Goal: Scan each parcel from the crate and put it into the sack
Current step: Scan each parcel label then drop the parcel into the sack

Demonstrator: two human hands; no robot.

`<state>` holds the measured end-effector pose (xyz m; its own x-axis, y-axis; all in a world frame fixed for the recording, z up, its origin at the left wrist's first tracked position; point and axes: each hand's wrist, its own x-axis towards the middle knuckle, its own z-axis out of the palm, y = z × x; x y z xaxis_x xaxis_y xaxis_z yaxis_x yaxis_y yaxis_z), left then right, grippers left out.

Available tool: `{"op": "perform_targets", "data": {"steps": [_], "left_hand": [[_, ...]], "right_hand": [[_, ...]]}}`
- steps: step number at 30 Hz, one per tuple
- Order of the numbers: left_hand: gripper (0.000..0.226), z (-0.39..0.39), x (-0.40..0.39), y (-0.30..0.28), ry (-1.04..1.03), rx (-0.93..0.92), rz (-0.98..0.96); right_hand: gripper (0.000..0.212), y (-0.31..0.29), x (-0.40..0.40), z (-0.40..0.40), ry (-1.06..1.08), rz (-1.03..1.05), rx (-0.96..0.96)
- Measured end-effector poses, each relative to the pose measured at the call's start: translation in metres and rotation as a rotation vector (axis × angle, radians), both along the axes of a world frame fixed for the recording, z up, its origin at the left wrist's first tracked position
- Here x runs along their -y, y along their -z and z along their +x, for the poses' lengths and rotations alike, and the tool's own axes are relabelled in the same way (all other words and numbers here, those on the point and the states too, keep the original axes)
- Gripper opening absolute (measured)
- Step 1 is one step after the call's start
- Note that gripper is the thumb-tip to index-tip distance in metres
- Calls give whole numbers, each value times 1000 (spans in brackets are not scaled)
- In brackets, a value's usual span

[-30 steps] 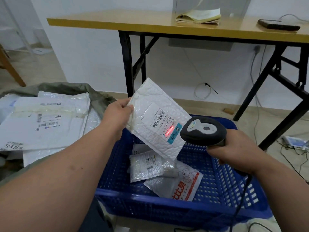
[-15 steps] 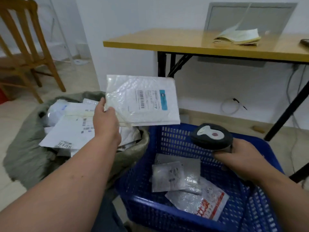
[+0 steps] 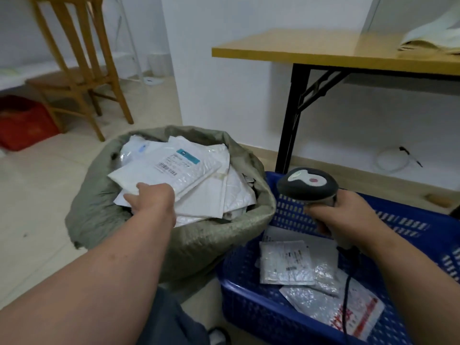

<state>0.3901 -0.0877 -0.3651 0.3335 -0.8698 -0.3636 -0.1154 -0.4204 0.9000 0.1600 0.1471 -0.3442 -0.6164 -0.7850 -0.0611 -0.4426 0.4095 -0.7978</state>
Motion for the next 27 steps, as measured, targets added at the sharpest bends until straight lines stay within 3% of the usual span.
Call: {"op": "perform_targets", "data": {"steps": [1, 3, 5, 12, 20, 22, 24, 27], "left_hand": [[66, 1, -4, -3, 38, 68, 26], [70, 0, -8, -6, 218, 410, -66], [69, -7, -11, -5, 342, 545, -211], [55, -67, -55, -17, 608, 631, -628], [39, -143, -132, 10, 1165, 617, -1050], [38, -164, -149, 28, 1324, 624, -1055], [36, -186, -159, 55, 1479, 684, -937], [41, -216, -162, 103, 1638, 727, -495]], "right_hand": [[15, 1, 3, 0, 9, 8, 3], [17, 2, 5, 0, 32, 19, 13], [18, 3, 3, -2, 68, 18, 25], [15, 8, -14, -21, 233, -14, 186], [21, 50, -50, -71, 413, 30, 257], [20, 61, -60, -85, 453, 29, 316], [18, 71, -68, -99, 495, 7, 399], [18, 87, -69, -122, 532, -3, 484]]}}
